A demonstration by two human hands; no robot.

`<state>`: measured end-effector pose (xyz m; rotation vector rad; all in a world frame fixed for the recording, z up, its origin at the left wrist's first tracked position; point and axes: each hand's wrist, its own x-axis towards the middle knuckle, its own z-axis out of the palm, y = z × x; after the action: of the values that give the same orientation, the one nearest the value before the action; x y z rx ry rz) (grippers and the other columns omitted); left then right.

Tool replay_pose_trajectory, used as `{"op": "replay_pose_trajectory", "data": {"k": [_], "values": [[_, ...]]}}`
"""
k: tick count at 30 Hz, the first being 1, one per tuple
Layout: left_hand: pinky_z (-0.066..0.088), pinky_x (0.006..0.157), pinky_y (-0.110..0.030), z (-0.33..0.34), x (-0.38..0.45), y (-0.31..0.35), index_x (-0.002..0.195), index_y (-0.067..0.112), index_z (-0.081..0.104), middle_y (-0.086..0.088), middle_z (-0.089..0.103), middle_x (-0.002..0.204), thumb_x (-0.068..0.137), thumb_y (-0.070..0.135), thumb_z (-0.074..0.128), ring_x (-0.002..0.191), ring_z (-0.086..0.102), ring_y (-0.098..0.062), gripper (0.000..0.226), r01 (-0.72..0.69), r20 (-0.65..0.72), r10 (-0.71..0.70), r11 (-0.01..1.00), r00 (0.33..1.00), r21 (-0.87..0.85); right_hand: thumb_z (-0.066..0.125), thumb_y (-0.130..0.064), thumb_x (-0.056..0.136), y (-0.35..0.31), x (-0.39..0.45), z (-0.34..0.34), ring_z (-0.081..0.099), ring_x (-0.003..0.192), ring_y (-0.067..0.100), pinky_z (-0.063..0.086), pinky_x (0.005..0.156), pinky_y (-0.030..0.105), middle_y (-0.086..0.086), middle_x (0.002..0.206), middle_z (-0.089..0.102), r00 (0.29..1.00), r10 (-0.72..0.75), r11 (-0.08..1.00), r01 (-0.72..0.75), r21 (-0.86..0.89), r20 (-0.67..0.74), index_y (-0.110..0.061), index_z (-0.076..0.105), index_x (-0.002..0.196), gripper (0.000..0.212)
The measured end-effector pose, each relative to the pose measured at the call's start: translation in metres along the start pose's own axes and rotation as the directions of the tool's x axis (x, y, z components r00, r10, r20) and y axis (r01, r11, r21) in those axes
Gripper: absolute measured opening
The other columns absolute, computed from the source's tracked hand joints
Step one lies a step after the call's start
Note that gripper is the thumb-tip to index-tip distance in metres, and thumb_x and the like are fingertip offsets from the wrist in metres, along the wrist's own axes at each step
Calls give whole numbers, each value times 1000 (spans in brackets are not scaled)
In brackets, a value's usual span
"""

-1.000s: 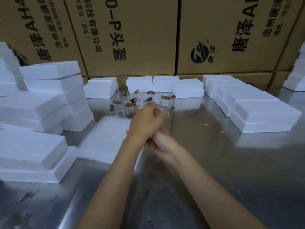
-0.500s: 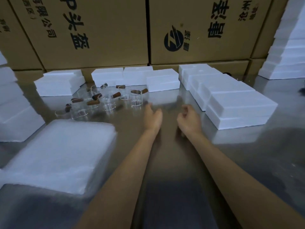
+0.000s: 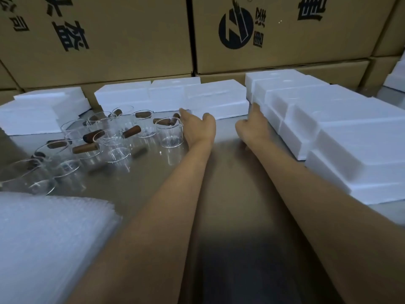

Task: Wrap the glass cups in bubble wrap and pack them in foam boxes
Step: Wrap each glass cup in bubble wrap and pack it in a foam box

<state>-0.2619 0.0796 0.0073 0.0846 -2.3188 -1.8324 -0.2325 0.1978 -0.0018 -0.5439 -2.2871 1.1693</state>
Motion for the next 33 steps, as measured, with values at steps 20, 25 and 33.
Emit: {"op": "replay_pose_trajectory", "data": {"k": [20,25,33], "values": [[29,119,-38,-24,-8,1,161,14,3,-6,22,165,93,8,47,147,31,-29,81,-59,273,25,992,962,115,46,-8,89,-3,-13,-11,46,101,14,35,83,25,-7,114,47,998,14,991,-23,132,68,-23,28,152,67],[33,117,-34,-57,-62,2,159,15,13,-6,33,158,92,2,46,142,38,-26,76,-67,284,48,996,958,58,44,-4,83,-7,-68,-30,47,102,8,37,82,21,-7,129,55,997,-44,983,32,179,67,-22,33,151,71],[45,102,-34,-110,-140,4,152,20,32,-3,56,140,93,1,43,123,55,-27,63,-61,263,50,998,963,33,41,-3,82,-11,-158,-72,57,83,9,46,65,26,-11,110,58,995,-14,989,-1,150,97,-31,26,153,77]]}}
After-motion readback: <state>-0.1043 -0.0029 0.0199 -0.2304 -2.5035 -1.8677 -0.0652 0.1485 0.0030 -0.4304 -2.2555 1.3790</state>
